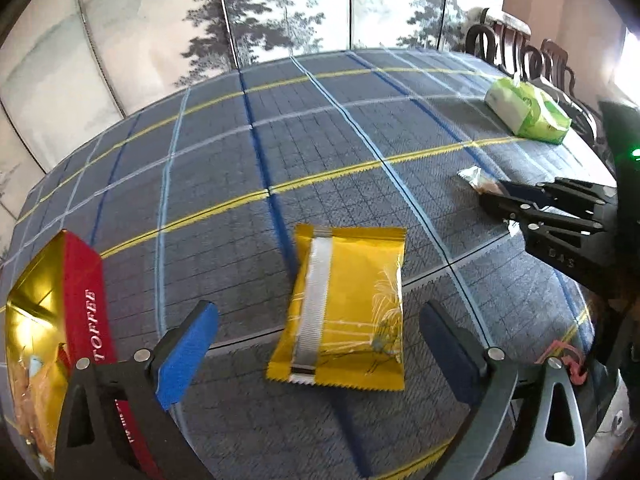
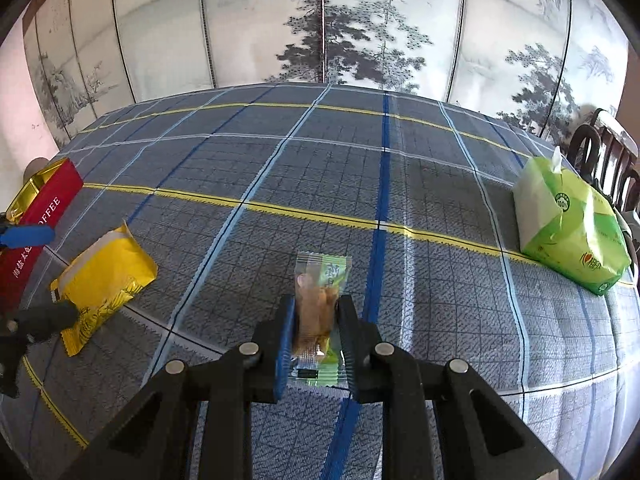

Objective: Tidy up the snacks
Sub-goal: 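Grasp the yellow snack bag with the left gripper while the right gripper holds the candy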

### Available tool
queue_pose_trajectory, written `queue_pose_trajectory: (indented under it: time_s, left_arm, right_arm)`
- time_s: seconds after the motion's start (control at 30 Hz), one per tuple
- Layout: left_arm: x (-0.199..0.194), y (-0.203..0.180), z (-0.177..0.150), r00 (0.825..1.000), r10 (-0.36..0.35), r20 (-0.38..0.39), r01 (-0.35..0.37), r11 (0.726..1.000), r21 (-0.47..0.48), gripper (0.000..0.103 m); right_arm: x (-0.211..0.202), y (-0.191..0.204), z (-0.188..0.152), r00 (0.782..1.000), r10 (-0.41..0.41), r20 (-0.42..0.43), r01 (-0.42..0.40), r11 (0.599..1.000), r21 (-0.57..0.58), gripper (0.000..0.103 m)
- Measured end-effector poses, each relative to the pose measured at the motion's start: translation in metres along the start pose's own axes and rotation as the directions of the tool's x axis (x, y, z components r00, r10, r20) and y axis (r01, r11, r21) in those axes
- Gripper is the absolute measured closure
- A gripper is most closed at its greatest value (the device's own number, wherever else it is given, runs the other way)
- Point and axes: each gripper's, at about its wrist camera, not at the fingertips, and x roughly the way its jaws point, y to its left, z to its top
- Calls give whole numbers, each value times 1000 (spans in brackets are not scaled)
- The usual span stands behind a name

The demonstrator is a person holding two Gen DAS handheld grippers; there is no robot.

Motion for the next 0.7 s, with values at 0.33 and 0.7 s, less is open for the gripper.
queue_pose_trajectory:
  time_s: [0.33, 0.7]
  left_arm:
    - [26, 1, 10, 999, 5, -40, -7, 999, -40, 3]
    - [28, 6, 9, 999, -6, -41, 2, 995, -98, 49]
  right_arm:
    - [0, 0, 0, 1000, 2, -2, -2, 1000, 1, 80]
    - [0, 0, 1, 1000, 2, -2, -2, 1000, 1, 80]
